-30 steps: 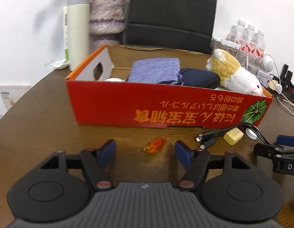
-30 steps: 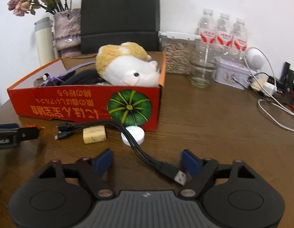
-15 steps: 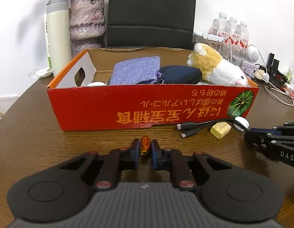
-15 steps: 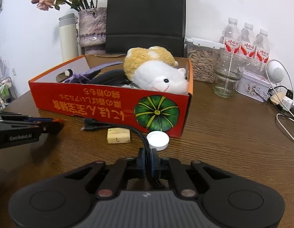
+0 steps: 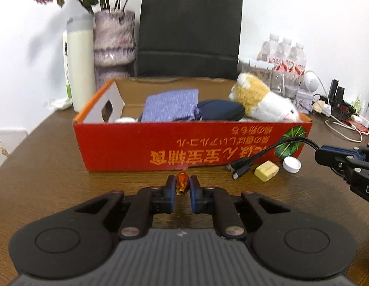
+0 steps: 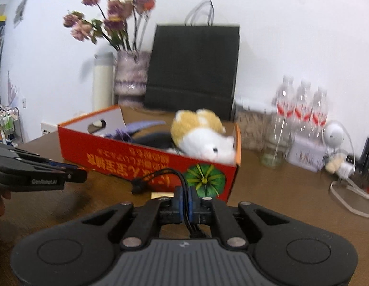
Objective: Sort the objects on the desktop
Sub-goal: 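Grasp orange candy with left tool while right tool grasps black cable, then carry candy in left tool and cable in right tool over box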
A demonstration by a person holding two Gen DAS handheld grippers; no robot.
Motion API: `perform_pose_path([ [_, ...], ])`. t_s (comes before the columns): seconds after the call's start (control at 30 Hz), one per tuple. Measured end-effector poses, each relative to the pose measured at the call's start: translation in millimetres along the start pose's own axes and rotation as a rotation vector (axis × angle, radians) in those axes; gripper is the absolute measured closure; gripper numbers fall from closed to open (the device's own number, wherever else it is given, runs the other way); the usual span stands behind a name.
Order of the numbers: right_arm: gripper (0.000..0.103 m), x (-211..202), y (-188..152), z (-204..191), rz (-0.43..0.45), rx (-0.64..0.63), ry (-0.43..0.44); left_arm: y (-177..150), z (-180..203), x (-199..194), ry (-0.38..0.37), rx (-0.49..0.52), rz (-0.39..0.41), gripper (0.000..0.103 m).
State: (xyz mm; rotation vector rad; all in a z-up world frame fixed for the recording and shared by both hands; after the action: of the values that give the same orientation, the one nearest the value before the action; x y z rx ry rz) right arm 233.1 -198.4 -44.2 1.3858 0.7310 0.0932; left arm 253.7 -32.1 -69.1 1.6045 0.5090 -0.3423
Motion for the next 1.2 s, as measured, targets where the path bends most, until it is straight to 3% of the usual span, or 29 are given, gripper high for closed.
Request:
perform_pose_path([
  [0.3, 0.100, -26, 20, -21, 0.089, -0.093, -0.027, 13, -3, -41, -0.004, -0.042, 0.103, 0.090],
  [0.67, 0.100, -41, 57, -29, 0.192, -0.097, -0.021, 54, -1, -74, -0.023, -0.052, 0.226, 0.090],
  [1.03, 0.100, -17, 112, -26, 0.293, -0.083, -0.006, 112, -14, -59, 0.002, -0.121, 0.328, 0.090],
  [1.2, 0.100, 12, 124, -15, 0.308, -0.056, 0.006, 125, -22, -34, 0.011, -0.140, 0.323, 0.090],
])
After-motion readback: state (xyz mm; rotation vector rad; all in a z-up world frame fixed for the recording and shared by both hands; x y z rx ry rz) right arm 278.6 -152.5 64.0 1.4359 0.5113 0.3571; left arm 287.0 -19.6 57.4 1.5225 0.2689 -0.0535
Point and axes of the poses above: each gripper's, at about its wrist camera, not at the fingertips, and x roughly the way its jaws point, z to its right, y to its top, the point moved 10 cm from there along x, roughly the way its jaws point, and after that the axes turned 15 degrees about y, right-handed, at the moved point
